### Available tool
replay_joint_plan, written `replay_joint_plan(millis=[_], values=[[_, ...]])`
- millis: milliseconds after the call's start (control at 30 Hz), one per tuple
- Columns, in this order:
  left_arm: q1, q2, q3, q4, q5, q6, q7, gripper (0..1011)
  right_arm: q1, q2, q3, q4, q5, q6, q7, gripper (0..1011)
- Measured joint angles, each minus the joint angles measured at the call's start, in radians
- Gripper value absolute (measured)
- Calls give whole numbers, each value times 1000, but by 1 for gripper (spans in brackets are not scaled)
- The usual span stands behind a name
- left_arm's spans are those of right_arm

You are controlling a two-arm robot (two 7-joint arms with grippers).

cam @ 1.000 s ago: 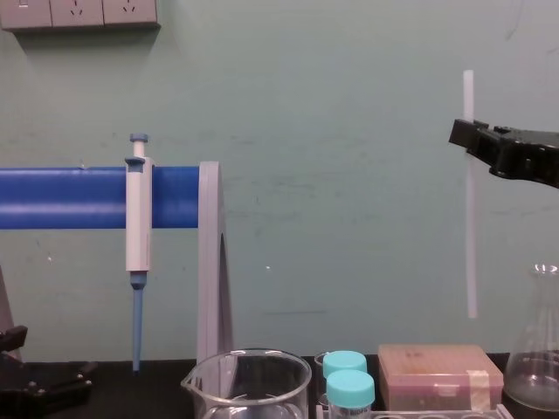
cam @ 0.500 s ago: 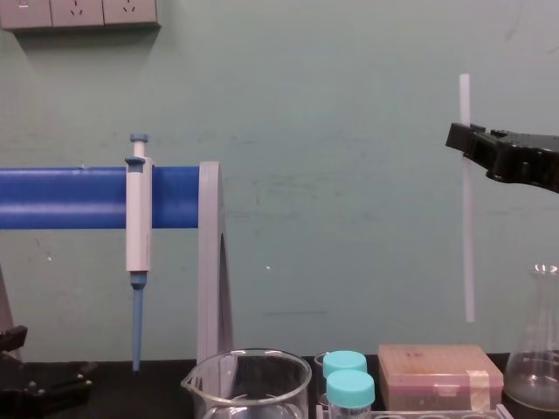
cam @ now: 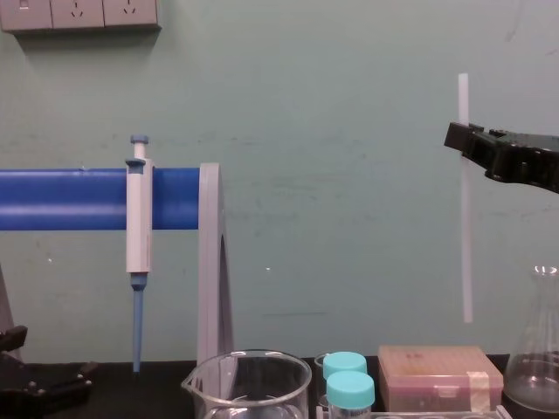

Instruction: Pick up the stirring rod with one hand, then place it down.

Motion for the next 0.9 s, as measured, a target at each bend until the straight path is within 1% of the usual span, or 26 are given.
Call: replay_joint_plan(millis=[700,900], values=[[0,0,0,0,0,0,0,1000,-5,5,0,-9,1,-1,0,69],[0,0,0,0,0,0,0,1000,-12,7,0,-15,-7,-2,-4,69]])
